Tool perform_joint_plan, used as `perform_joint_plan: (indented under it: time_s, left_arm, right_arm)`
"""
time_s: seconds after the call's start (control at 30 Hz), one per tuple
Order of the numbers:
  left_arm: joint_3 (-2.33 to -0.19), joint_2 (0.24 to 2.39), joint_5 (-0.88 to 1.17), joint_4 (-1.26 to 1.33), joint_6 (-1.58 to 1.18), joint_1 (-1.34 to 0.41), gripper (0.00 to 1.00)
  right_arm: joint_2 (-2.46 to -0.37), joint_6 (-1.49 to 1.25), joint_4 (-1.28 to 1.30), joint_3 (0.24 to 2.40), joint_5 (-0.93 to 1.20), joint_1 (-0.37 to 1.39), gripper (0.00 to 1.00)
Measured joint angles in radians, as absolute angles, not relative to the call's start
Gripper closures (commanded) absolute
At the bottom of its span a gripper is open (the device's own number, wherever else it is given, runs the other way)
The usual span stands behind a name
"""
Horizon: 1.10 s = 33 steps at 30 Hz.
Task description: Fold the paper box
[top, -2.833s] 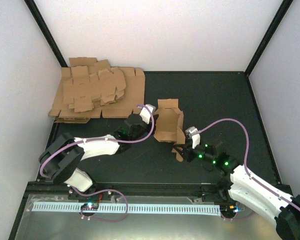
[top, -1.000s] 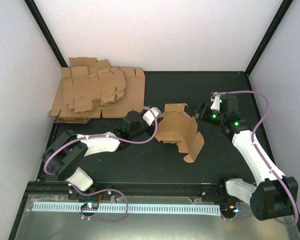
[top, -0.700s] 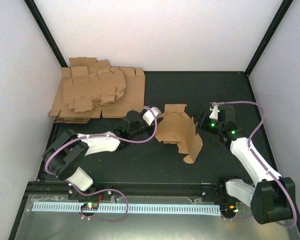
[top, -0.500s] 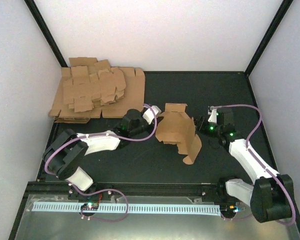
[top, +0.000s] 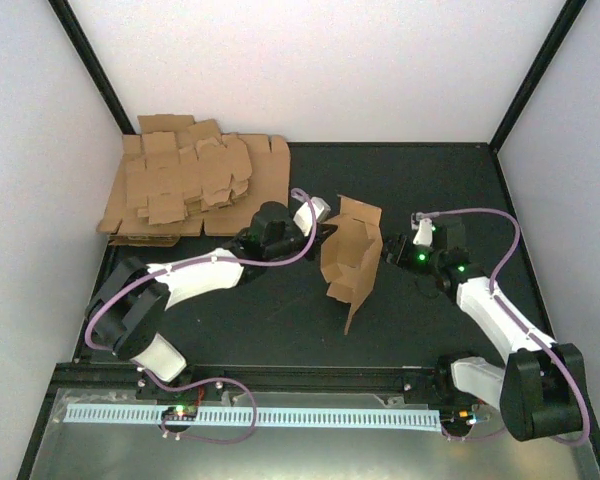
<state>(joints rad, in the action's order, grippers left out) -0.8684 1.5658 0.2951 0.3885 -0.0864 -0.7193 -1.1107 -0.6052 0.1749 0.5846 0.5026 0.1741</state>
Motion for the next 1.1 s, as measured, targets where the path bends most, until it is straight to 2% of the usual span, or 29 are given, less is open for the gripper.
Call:
perform_joint_plan:
  time_s: [0.23,0.33,0.47,0.77,0.93,1.1]
  left_arm:
    - [-0.882,1.566,0.300,0.343,-0.133,-0.720,0.97]
    - [-0.882,1.569,0.299,0.338,-0.138,-0.725,0.97]
    - [-0.882,1.572,0.270,0.328,-0.133,-0.742,0.98]
    - [-0.882,1.571,0.202,0.279,-0.096,-0.767,0.98]
    - [-0.884,1.571,0.182,0.263,-0.088,-0.767,0.98]
    - [-0.884,1.571,0.172,0.260,-0.089,-0.768,0.98]
  right_arm:
    - [-1.139,-0.595,0.149,0.560,0.518,0.174,0.37]
    - [-1.142,-0.580,0.151,0.555,0.513,0.174,0.25]
    - [-1.142,-0.556,0.168,0.554,0.480,0.173,0.24]
    - [-1.029,-0.503,0.287,0.555,0.335,0.173,0.24]
    - [-0.947,-0.482,0.339,0.555,0.312,0.173,0.32]
    - [-0.974,-0.474,0.344,0.541,0.334,0.173,0.35]
